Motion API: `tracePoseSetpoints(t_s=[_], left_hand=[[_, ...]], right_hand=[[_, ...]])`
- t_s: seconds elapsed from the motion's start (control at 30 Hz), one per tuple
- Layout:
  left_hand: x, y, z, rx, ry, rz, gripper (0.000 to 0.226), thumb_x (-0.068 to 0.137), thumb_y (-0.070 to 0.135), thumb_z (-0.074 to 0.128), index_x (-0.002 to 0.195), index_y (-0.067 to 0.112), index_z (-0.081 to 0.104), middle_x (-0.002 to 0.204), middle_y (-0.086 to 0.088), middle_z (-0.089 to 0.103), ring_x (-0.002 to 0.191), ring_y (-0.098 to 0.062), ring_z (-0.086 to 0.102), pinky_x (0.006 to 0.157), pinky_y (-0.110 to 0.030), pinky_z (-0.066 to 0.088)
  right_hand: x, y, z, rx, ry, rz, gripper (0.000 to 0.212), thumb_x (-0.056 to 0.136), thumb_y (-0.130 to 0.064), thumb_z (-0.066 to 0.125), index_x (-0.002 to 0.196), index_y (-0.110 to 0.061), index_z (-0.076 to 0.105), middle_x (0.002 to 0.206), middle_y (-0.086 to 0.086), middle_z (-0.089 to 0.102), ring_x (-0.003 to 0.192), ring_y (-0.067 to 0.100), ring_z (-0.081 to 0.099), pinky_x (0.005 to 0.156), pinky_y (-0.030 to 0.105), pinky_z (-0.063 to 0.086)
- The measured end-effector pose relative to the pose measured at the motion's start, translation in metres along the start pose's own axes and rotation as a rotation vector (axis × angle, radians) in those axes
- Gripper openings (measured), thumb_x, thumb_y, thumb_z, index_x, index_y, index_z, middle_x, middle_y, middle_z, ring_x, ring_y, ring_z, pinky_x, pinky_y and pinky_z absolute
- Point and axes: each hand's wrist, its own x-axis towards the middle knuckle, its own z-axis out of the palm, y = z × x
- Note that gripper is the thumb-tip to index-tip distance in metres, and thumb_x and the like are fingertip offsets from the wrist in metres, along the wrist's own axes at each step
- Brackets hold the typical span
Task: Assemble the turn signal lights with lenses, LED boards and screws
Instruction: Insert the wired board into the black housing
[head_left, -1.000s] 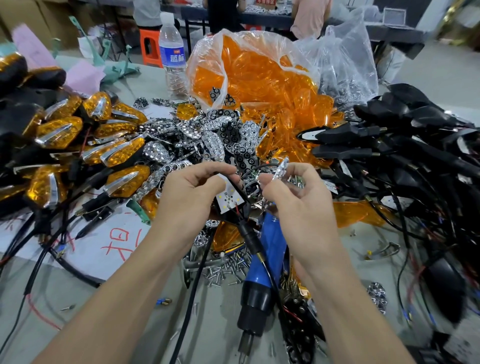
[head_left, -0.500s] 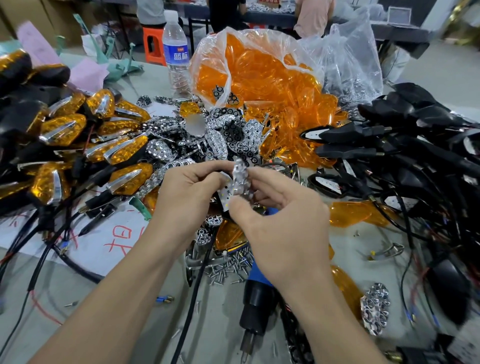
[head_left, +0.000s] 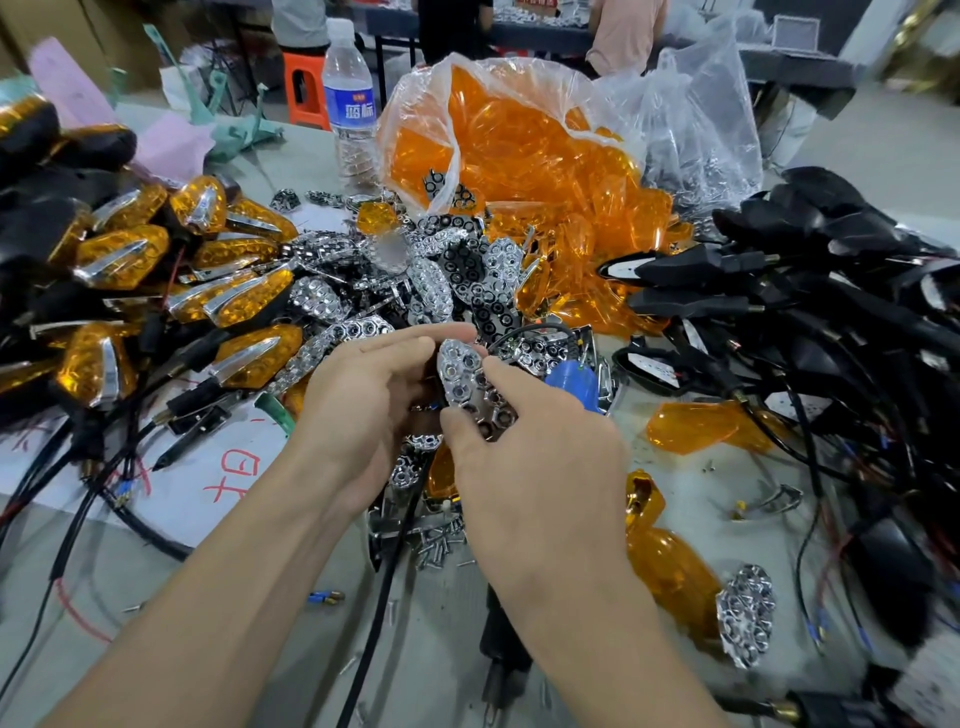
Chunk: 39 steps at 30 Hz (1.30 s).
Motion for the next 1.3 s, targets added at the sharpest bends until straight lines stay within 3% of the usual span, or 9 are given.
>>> tracePoseSetpoints(t_s=[0.13,0.3,0.4,0.47,0.57,0.73,0.87,1.07,1.3], left_hand=[[-0.001,0.001,-0.002,0.092,-0.010,0.027,0.030,0.083,0.014,0.063,0.105,0.013,0.083,0.108,-0.012,0.079,0.089,-0.024,0.070,0.066,-0.034,0.055],[-0.002,0.003,0.001,0.105,0.002,0.070,0.031,0.094,-0.011,0.055,0.103,0.006,0.080,0.099,-0.012,0.080,0.076,-0.013,0.073,0.055,-0.023,0.054],[-0.002,0.005,0.002,0.103,0.015,0.101,0.032,0.094,-0.013,0.055,0.101,0.007,0.079,0.092,-0.008,0.080,0.067,-0.010,0.070,0.051,-0.024,0.053],[-0.002,0.007,0.001,0.079,0.012,0.125,0.032,0.094,-0.013,0.055,0.101,0.008,0.078,0.092,-0.007,0.081,0.070,-0.013,0.072,0.052,-0.026,0.055],[-0.003,0.007,0.001,0.081,-0.010,0.185,0.033,0.094,-0.011,0.056,0.103,0.012,0.078,0.098,-0.008,0.081,0.086,-0.023,0.076,0.061,-0.033,0.060],[-0.004,0.008,0.002,0.090,-0.049,0.243,0.031,0.090,0.006,0.063,0.113,0.020,0.077,0.111,-0.003,0.080,0.098,-0.018,0.075,0.071,-0.028,0.060],[-0.005,0.008,0.002,0.075,-0.086,0.230,0.028,0.087,0.015,0.063,0.109,0.020,0.080,0.110,-0.006,0.079,0.091,-0.019,0.076,0.070,-0.029,0.060],[-0.004,0.006,0.002,0.180,-0.024,0.307,0.021,0.089,0.015,0.066,0.100,0.020,0.083,0.094,-0.011,0.079,0.079,-0.020,0.071,0.067,-0.029,0.059],[-0.006,0.003,0.005,0.170,0.018,0.277,0.032,0.096,-0.003,0.061,0.090,0.018,0.084,0.080,-0.011,0.072,0.070,-0.021,0.065,0.061,-0.027,0.057]], right_hand=[[-0.001,0.000,-0.003,-0.071,0.012,-0.023,0.030,0.087,-0.054,0.057,0.102,-0.028,0.056,0.065,-0.006,0.054,0.073,-0.016,0.053,0.050,0.005,0.037],[-0.002,0.001,-0.004,-0.045,-0.102,-0.033,0.031,0.093,-0.051,0.059,0.105,-0.022,0.059,0.078,0.000,0.059,0.075,0.004,0.058,0.051,0.014,0.036],[0.004,0.006,-0.013,0.185,-0.144,0.051,0.033,0.092,-0.040,0.067,0.124,-0.032,0.069,0.086,-0.025,0.069,0.084,-0.005,0.063,0.068,0.001,0.044],[0.011,0.011,-0.019,0.321,-0.271,0.127,0.036,0.092,-0.033,0.066,0.126,-0.046,0.064,0.088,-0.034,0.071,0.076,-0.006,0.067,0.067,0.007,0.051],[0.021,0.018,-0.023,0.547,-0.444,0.305,0.021,0.097,-0.023,0.068,0.116,-0.030,0.074,0.086,-0.005,0.079,0.073,0.015,0.076,0.072,0.040,0.063],[0.022,0.016,-0.026,0.828,-0.406,0.405,0.016,0.094,-0.005,0.074,0.088,-0.018,0.082,0.080,0.012,0.079,0.064,0.021,0.071,0.065,0.038,0.061],[0.021,0.014,-0.026,0.974,-0.375,0.444,0.018,0.092,-0.001,0.073,0.084,-0.014,0.082,0.075,0.012,0.077,0.057,0.020,0.067,0.058,0.030,0.060],[0.018,0.012,-0.021,0.909,-0.331,0.438,0.022,0.095,-0.004,0.071,0.078,-0.015,0.081,0.069,0.009,0.074,0.055,0.022,0.067,0.058,0.034,0.061],[0.017,0.013,-0.020,0.762,-0.346,0.381,0.016,0.096,-0.011,0.071,0.083,-0.016,0.079,0.072,0.012,0.076,0.059,0.029,0.074,0.063,0.046,0.064]])
